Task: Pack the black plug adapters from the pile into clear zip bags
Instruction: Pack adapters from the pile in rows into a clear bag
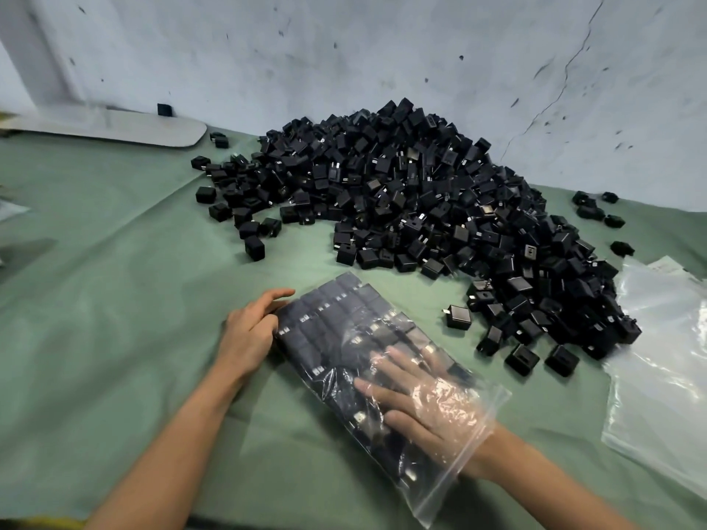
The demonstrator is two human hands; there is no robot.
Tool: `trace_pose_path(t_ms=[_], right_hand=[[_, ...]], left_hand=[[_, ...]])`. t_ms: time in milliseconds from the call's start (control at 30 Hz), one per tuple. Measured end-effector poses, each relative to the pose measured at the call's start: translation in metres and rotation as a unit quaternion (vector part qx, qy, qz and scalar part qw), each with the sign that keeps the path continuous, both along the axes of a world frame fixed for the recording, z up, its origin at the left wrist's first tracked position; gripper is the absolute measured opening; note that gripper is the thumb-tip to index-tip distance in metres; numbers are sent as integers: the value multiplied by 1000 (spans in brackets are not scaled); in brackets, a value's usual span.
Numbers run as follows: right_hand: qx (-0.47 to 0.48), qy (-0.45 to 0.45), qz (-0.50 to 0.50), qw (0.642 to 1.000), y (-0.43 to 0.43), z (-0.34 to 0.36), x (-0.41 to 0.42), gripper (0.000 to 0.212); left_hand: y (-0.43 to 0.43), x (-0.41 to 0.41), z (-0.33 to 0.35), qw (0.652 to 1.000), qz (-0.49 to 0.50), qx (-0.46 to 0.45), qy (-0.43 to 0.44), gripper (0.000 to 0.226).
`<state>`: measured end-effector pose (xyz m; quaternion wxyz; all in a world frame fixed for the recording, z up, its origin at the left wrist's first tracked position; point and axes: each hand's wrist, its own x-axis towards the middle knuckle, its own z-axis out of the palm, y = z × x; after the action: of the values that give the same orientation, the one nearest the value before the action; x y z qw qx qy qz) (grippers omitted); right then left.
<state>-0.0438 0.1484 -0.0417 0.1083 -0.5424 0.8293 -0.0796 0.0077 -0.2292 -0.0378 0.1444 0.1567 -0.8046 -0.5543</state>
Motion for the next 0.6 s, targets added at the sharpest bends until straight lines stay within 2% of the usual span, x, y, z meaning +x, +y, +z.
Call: trace_pose_path(t_ms=[33,67,100,233,367,600], right_hand=[[3,37,22,999,-45,3,12,45],[-48,46,-17,998,-87,12,18,46],[-31,64,-32,997,-101,16,17,48],[32,84,-36,995,-103,25,15,60],[71,59,-18,996,-126,33,11,63],[56,53,-22,997,-144,28,-3,57]], left_hand=[[0,0,0,1000,-3,-4,-1,56],[1,0,0,1000,-5,-8,-2,56],[1,0,0,1000,-5,-8,-2,57],[1,1,0,1000,-4,4,-1,59],[-1,0,-2,999,-9,-31,-8,64],[-2,0,0,997,-13,-74,-17,69]])
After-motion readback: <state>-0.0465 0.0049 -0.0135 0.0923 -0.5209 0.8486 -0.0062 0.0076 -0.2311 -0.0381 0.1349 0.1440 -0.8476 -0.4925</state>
